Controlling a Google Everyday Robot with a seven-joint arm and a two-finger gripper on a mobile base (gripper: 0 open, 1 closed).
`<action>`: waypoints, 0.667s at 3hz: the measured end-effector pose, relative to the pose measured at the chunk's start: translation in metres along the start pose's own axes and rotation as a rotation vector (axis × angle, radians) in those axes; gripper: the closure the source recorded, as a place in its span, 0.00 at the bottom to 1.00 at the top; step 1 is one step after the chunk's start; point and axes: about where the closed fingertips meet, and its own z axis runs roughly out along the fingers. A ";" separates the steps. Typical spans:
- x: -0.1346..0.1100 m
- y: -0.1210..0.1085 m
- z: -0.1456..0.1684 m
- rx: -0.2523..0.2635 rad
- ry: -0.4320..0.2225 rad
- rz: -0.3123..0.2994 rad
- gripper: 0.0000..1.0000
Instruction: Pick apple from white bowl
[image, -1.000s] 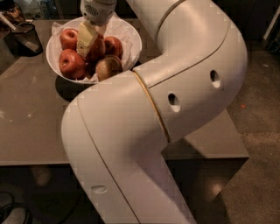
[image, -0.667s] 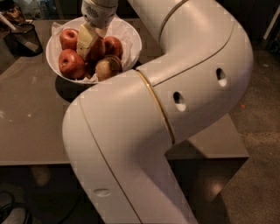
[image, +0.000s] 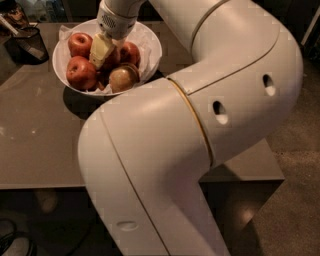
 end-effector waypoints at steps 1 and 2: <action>0.000 0.000 0.001 -0.001 0.001 0.001 0.46; 0.000 0.000 0.001 -0.001 0.001 0.001 0.70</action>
Offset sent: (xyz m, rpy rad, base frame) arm 0.0000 0.0000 -0.0009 -0.0004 0.0014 -0.0003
